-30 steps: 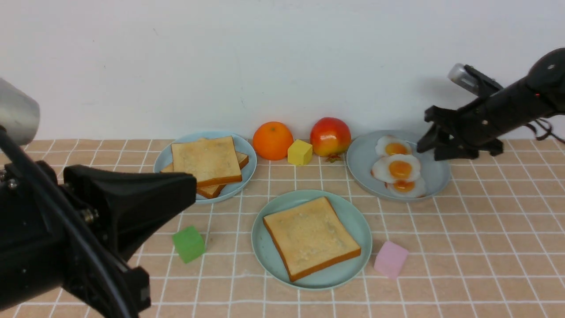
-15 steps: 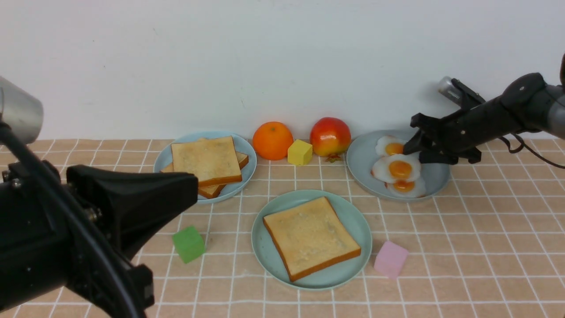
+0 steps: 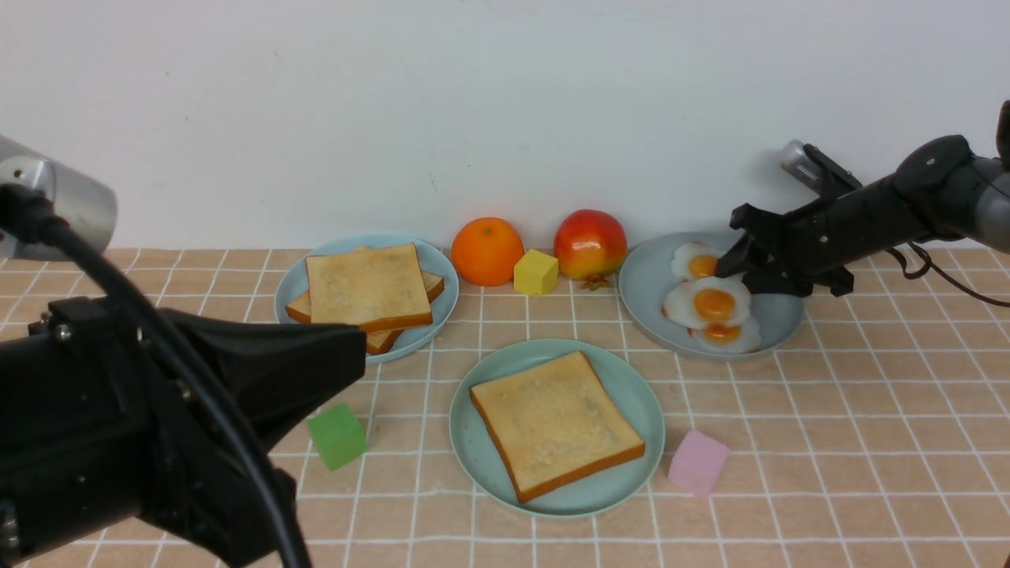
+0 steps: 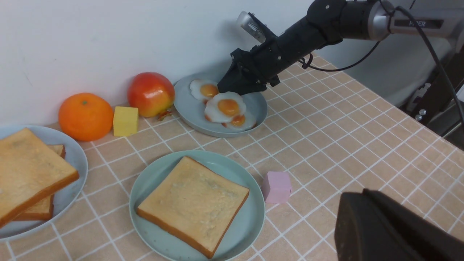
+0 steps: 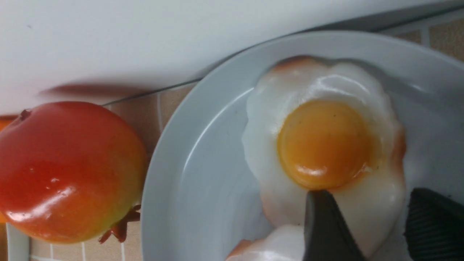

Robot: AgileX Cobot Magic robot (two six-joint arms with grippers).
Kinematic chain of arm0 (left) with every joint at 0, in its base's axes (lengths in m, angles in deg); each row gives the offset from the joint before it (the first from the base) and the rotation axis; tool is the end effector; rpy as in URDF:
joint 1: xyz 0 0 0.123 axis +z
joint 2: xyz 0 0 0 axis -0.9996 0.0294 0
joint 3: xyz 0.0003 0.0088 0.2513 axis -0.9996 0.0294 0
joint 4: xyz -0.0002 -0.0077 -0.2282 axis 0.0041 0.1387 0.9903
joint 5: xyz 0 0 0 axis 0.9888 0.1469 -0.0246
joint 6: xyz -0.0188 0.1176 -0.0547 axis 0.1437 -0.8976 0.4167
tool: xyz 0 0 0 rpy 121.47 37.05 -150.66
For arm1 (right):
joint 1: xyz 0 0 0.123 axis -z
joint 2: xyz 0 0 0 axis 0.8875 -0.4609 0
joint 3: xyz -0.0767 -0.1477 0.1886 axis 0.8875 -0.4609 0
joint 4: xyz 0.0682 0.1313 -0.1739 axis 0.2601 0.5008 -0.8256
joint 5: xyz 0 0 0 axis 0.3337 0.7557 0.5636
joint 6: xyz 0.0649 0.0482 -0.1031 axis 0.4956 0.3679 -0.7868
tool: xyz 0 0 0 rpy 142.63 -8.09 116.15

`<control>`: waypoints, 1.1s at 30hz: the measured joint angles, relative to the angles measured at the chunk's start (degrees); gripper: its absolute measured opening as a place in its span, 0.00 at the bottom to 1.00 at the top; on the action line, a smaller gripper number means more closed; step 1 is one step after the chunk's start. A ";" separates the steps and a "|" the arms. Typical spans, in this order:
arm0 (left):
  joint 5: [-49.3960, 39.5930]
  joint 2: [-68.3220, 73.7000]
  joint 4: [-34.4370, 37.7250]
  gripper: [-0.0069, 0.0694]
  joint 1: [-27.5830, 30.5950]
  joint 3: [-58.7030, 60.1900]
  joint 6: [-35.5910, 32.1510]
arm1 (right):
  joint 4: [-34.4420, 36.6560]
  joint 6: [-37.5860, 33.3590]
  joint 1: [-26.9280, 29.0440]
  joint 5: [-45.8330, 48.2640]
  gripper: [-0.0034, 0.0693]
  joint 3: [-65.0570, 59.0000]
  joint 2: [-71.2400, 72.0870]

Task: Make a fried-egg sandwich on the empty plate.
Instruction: Use the right arm to grab a fried egg

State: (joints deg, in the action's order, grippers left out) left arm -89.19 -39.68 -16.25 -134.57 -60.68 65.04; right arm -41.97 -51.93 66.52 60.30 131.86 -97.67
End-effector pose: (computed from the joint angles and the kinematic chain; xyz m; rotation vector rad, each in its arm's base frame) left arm 0.1406 -0.1416 0.3248 0.5233 1.7875 -0.6946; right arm 0.4956 0.0309 0.1074 0.3438 2.5152 0.7779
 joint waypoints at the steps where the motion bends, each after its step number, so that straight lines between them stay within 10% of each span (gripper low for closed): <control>1: 0.00 0.00 0.00 0.07 0.00 0.00 0.00 | 0.00 0.00 0.02 0.00 0.51 -0.01 0.00; 33: -0.42 0.54 0.16 0.09 0.00 0.00 0.02 | 5.43 -3.08 2.66 7.67 0.65 0.18 -0.55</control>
State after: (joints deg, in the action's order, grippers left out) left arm -89.62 -39.13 -16.09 -134.57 -60.68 65.06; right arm -36.54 -55.00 69.18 67.97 132.04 -98.22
